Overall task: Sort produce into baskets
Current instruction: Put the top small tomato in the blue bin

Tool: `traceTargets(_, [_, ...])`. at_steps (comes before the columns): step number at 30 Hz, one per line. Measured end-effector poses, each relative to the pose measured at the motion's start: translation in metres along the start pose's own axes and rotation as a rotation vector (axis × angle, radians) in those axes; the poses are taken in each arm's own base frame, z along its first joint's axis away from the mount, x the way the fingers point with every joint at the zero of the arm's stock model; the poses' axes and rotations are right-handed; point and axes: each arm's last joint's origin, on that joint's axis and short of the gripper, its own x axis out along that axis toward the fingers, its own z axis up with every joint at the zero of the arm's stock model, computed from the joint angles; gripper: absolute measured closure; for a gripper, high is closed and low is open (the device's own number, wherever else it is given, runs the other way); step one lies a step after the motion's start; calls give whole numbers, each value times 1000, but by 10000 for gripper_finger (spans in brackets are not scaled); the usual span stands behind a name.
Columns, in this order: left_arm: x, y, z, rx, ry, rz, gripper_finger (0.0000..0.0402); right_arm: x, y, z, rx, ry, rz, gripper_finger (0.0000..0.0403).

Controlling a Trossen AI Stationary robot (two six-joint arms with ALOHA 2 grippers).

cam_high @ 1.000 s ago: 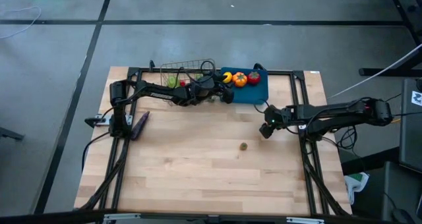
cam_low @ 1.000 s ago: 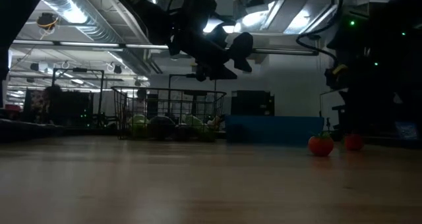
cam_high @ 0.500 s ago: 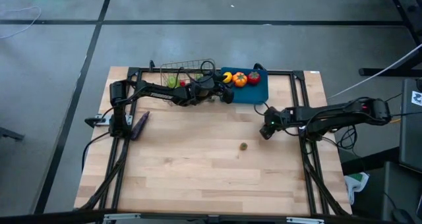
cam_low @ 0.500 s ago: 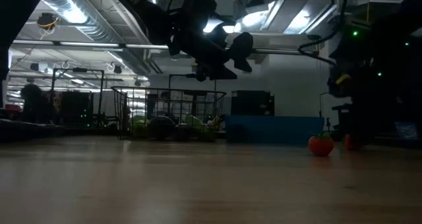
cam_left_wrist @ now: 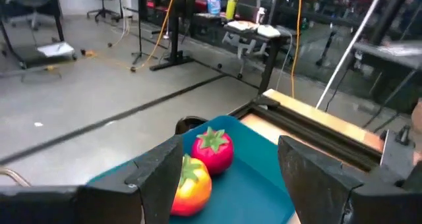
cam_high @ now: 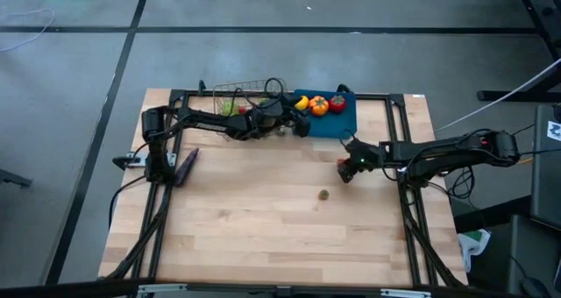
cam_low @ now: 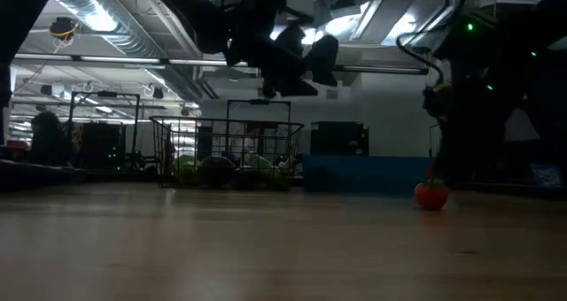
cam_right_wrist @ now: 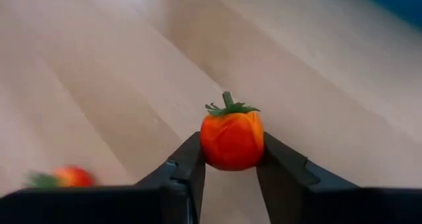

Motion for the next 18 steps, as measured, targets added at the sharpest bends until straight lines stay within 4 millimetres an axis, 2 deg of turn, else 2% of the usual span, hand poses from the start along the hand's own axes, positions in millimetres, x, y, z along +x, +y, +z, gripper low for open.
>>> traceTargets(4, [-13,-3,15,64,11,-10,158,-8,14,21,-55,-147,23,284])
traceTargets(9, [-36,2,34,116,101,3,158,-23,26,48,-173,-356,-89,284])
traceTargets(13, [-61,10,48,164,213,24,158,-32,24,68,-230,-444,-193,284])
traceTargets(18, [-102,24,62,196,380,56,158,-33,10,85,-173,-511,-224,283])
